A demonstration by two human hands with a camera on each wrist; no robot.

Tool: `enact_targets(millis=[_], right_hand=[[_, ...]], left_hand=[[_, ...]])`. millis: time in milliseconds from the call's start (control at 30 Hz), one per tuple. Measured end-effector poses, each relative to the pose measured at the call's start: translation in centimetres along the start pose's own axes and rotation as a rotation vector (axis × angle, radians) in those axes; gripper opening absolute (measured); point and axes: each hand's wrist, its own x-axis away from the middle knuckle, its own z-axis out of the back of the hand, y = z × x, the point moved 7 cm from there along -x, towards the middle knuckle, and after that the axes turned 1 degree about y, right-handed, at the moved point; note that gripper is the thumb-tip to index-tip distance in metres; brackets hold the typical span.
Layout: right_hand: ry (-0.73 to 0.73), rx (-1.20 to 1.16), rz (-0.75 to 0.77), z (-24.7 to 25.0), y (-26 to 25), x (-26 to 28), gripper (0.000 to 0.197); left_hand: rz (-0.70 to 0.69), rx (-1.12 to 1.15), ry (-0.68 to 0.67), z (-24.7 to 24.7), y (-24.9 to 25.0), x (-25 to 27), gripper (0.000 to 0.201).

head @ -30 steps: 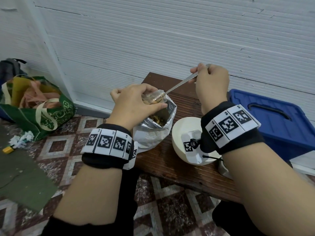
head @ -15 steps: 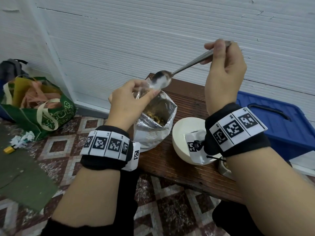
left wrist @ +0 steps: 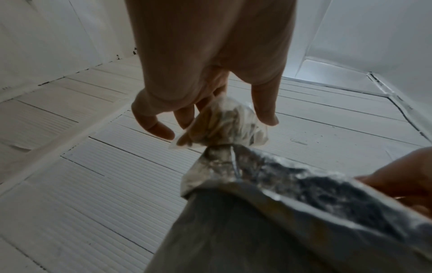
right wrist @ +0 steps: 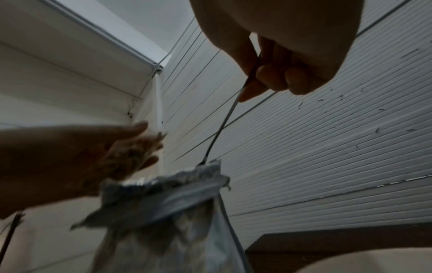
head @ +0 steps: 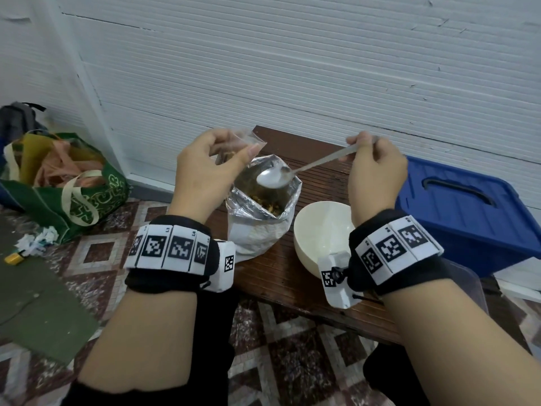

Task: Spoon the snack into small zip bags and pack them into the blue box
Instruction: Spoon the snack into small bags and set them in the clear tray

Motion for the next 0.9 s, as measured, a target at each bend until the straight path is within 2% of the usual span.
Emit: enact_targets(millis=[133,233,400,467,633,833,900], right_hand=[[-0.170,0.120,0.019,-1.7,0.9,1.9,0.021],[-0.261,0.191,0.051,-2.8,1.6,3.6,0.021],[-0.337,0.157,-0.012,-2.9,2.5,4.7,0.023],[-0.331,0.125,-0.046,-2.0,2.4,4.3,0.026],[-0.214,-0.012,-0.141,1.4,2.6,2.7,0.035],[-0.079,-0.191,-0.231,6.3,3.8,1.9,0.046],[-0.067,-0.193,-0.246,7.9,4.3,2.0,0.043]], left_hand=[[-0.069,0.006,-0.021,-0.7,1.3,0.3,0.044],[-0.111,0.021,-0.045,-1.6,2.4,0.9,0.039],[-0.132,0.070,-0.118,-3.7,3.3,1.9,0.037],[-0.135,0.089,-0.149,-4.7,3.7,2.4,0.036],[-0.182,0.164,-0.264,-8.3,5.2,4.2,0.035],[-0.232,0.143,-0.364,-12.8,5.4,6.2,0.029],[-0.238,0.116,-0.388,-14.0,5.1,6.7,0.029]])
